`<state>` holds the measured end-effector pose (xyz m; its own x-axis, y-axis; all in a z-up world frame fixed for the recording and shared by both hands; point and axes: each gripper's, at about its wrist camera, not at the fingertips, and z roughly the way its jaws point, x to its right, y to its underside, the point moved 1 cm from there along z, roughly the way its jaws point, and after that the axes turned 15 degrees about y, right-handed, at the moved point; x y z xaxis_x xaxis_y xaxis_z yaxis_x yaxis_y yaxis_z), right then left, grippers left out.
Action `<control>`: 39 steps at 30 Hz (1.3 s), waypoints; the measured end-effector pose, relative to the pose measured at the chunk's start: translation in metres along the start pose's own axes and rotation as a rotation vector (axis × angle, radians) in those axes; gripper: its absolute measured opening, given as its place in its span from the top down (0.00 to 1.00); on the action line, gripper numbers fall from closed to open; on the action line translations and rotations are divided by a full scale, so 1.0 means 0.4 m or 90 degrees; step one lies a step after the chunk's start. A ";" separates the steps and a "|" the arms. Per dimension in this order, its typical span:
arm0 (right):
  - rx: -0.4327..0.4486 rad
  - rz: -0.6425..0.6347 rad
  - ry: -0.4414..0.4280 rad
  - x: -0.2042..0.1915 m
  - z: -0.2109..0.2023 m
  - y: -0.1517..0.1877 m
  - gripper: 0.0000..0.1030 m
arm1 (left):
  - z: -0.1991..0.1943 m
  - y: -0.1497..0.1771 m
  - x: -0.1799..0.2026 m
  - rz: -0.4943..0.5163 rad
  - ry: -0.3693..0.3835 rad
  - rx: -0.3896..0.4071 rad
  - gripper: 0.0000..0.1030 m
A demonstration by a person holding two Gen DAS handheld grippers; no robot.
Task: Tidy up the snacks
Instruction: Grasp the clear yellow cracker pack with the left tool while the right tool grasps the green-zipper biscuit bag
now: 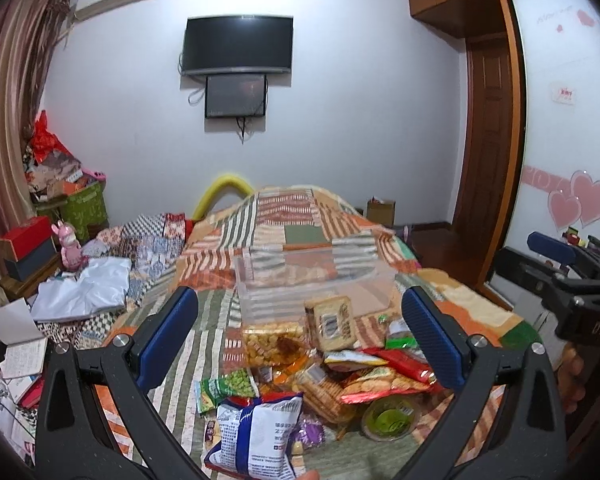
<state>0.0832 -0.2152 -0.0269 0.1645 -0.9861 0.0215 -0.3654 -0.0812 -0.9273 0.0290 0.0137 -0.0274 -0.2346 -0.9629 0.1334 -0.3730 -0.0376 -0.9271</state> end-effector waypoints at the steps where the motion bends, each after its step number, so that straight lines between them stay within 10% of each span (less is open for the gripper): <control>1: -0.008 0.000 0.003 0.003 0.010 0.006 0.00 | 0.011 0.007 -0.011 -0.006 -0.001 -0.011 0.00; 32: -0.336 -0.041 -0.003 0.061 0.370 0.147 0.02 | 0.415 0.119 -0.198 -0.128 0.008 -0.306 0.00; 39: -0.384 -0.019 -0.031 0.073 0.400 0.155 0.12 | 0.458 0.132 -0.192 -0.124 -0.015 -0.347 0.18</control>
<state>0.2118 -0.2258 -0.1436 0.2186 -0.9757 0.0141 -0.8123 -0.1900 -0.5514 0.1918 0.0369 -0.1508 -0.0987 -0.9579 0.2698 -0.8170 -0.0768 -0.5714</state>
